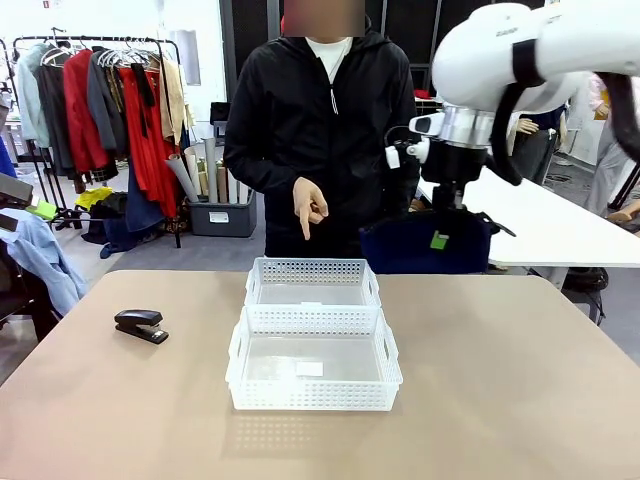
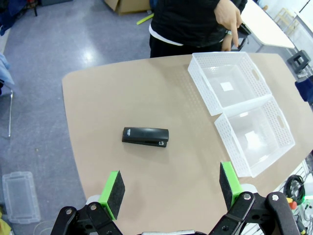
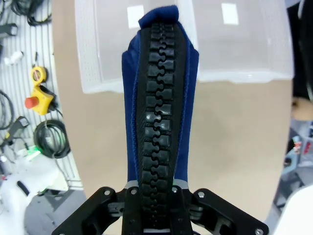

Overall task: Distribute items into two baskets.
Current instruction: Place the picked Pencil pouch into the Organizing basket as instructed by the person.

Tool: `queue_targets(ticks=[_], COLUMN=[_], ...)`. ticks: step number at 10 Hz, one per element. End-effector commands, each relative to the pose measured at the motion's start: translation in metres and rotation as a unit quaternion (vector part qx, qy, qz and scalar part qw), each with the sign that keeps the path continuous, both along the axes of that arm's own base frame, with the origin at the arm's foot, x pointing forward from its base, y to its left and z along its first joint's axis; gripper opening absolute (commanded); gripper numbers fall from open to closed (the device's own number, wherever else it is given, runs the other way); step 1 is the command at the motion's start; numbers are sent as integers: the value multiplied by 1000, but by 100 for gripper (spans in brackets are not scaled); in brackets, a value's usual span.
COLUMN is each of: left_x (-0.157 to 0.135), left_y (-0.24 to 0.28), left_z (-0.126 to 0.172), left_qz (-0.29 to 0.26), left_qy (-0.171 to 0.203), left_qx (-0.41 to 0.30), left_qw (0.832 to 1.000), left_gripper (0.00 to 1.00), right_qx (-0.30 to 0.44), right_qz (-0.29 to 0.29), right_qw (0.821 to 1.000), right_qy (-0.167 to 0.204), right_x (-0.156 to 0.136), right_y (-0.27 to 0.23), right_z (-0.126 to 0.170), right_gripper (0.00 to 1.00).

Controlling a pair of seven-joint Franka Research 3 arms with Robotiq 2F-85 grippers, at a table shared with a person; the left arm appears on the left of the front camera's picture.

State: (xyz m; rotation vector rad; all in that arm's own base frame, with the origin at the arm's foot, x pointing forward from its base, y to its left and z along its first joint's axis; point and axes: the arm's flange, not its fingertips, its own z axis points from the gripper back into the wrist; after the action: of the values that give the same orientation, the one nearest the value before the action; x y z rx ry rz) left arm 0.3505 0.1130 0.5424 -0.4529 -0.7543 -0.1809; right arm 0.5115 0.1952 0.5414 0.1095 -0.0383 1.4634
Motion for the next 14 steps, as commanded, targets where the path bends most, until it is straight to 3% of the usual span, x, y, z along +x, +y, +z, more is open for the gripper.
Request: queue_targets(ticks=[1,10,14], left_x=[0,0,0], left_y=[1,1,1], left_z=[-1,-1,-1], left_qz=[-4,-4,-4], left_qy=[-1,-1,-1], left_qx=[-3,-3,-3], left_qw=[1000,1000,1000], left_gripper=[100,100,100], right_qx=[11,35,41], right_qz=[43,132,125], right_qw=[999,991,991], right_qy=[2,2,-17], right_x=[28,111,136], right_y=[16,132,152], right_z=[-3,-69,-86], right_gripper=[0,0,0])
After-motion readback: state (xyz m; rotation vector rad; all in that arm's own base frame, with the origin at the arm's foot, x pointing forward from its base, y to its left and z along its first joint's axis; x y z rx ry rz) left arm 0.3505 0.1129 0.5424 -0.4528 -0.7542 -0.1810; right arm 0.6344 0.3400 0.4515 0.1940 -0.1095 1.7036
